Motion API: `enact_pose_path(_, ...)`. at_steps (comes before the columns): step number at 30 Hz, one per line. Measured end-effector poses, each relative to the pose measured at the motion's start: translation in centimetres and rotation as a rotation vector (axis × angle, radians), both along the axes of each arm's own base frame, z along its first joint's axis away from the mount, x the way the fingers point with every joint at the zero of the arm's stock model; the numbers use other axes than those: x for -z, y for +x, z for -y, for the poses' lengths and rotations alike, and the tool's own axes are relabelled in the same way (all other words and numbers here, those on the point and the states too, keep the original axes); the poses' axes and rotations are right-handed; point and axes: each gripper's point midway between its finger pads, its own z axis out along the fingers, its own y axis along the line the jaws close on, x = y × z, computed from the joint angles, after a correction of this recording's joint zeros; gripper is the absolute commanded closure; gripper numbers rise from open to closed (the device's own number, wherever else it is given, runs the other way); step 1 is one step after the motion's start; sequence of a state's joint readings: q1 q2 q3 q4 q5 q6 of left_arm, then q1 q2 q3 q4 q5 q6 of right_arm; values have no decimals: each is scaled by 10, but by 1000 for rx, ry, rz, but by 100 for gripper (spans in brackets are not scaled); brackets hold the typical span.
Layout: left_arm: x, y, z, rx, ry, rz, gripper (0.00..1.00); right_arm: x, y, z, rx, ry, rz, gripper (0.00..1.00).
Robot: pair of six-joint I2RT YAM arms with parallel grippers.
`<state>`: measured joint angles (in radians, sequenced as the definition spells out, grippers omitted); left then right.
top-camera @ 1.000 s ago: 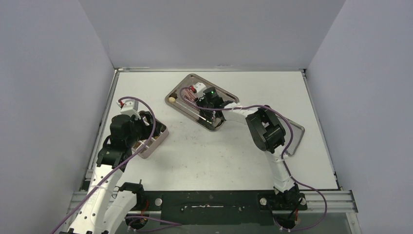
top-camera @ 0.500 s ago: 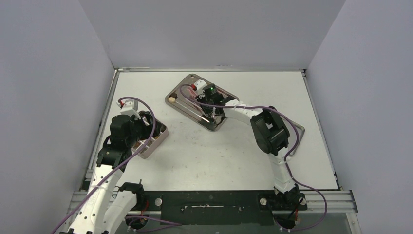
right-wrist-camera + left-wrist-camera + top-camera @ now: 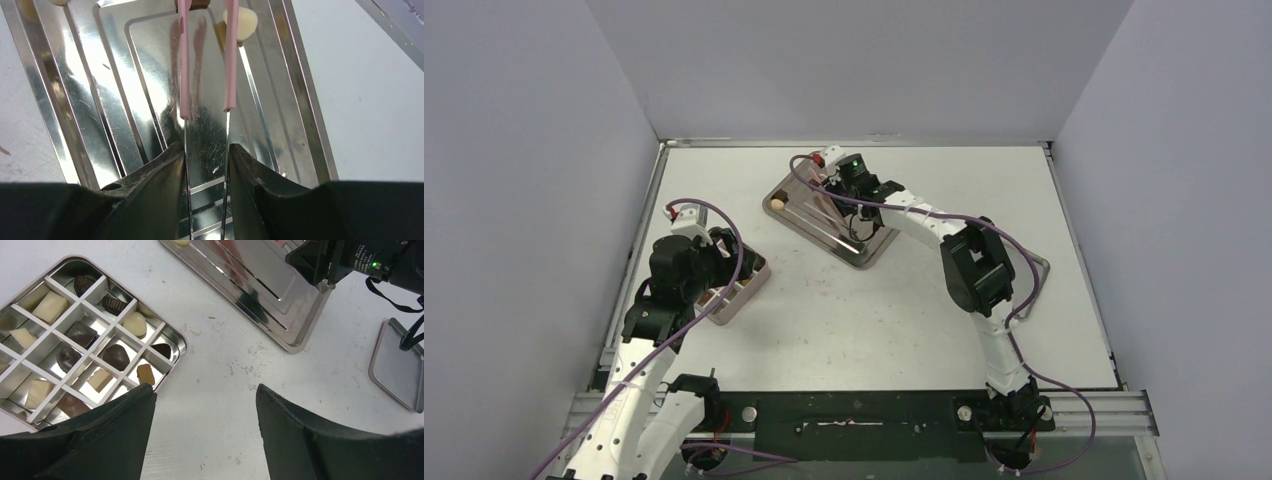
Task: Pack the chocolate
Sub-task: Pick up the fake chocolate from the plate.
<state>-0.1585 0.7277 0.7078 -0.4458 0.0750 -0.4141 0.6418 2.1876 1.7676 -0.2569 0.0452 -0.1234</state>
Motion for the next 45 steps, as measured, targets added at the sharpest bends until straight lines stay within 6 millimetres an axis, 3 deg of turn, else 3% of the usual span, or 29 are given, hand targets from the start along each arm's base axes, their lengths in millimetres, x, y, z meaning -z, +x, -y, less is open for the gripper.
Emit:
enact_pose_path(8,0,0,0,0,0,0,29,23,-6,0,-27,-34,-63,65)
enact_pose_path(22,0,0,0,0,0,0,29,15,5,-4,-33,-29,-49,62)
enact_pose_path(28,0,0,0,-1,0,0,29,30,9,-7,-36,-47,-72,62)
enact_pose_path(33,0,0,0,-1,0,0,29,39,10,-11,-51,-52,-93,75)
enact_pose_path(45,0,0,-1,-6,3,0,29,39,8,-13,-60,-51,-93,81)
